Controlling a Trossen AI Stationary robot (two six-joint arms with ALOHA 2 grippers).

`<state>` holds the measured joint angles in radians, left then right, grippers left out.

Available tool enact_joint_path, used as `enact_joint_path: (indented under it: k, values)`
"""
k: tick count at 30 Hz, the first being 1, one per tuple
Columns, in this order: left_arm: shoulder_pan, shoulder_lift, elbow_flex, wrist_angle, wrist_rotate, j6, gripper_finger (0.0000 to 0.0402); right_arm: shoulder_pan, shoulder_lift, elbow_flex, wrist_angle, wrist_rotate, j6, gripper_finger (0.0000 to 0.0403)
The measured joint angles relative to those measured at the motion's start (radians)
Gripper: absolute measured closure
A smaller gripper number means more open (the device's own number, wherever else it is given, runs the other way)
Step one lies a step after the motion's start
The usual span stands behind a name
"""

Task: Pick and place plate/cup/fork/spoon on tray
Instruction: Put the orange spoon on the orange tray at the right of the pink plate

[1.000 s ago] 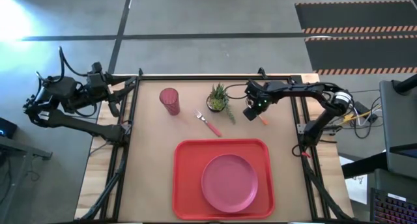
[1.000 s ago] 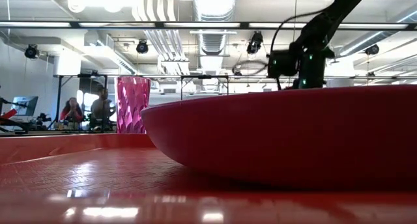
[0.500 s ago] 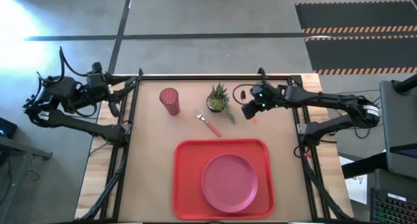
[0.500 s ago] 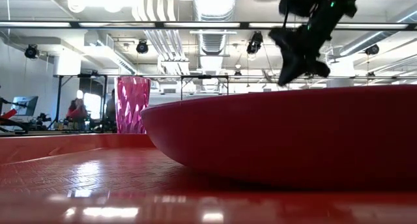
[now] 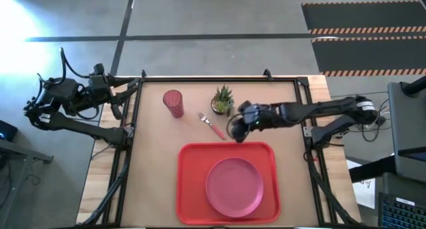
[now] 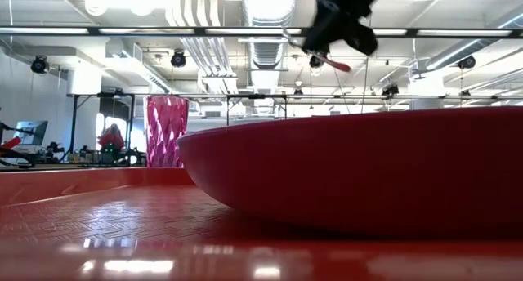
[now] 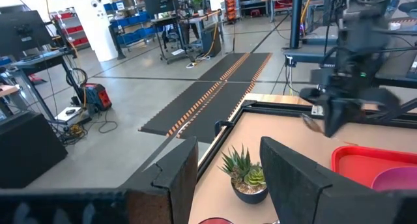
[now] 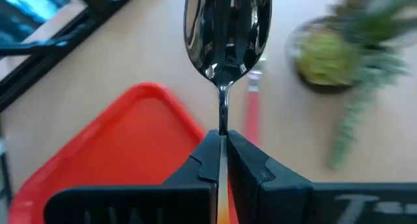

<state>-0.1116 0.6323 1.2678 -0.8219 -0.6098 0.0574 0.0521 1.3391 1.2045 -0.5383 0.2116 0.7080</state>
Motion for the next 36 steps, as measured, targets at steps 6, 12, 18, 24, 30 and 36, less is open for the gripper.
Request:
enact_joint_path:
  k: [6,12,18,24,30,36]
  values:
    - [0.000,0.000,0.000,0.000,0.000,0.000,0.0252,0.101,0.213,0.209,0.004,0.000,0.011,0.0394]
    - [0.000,0.000,0.000,0.000,0.000,0.001,0.0252,0.183,0.427,0.380,0.006,0.000,0.091,0.0394]
    - [0.000,-0.002,0.000,-0.001,0.000,0.001,0.0252,0.257,0.583,0.497,0.106,0.002,0.205,0.0394]
    - [0.000,-0.005,0.000,-0.010,0.008,0.001,0.0252,0.318,0.709,0.653,0.131,0.097,0.270,0.0394]
    - [0.000,-0.009,0.000,-0.013,0.028,-0.001,0.0252,0.371,0.837,0.826,0.078,0.120,0.303,0.0394]
    - [0.000,-0.016,0.002,-0.015,0.086,-0.051,0.0252,0.411,0.921,0.916,-0.039,0.106,0.456,0.0394]
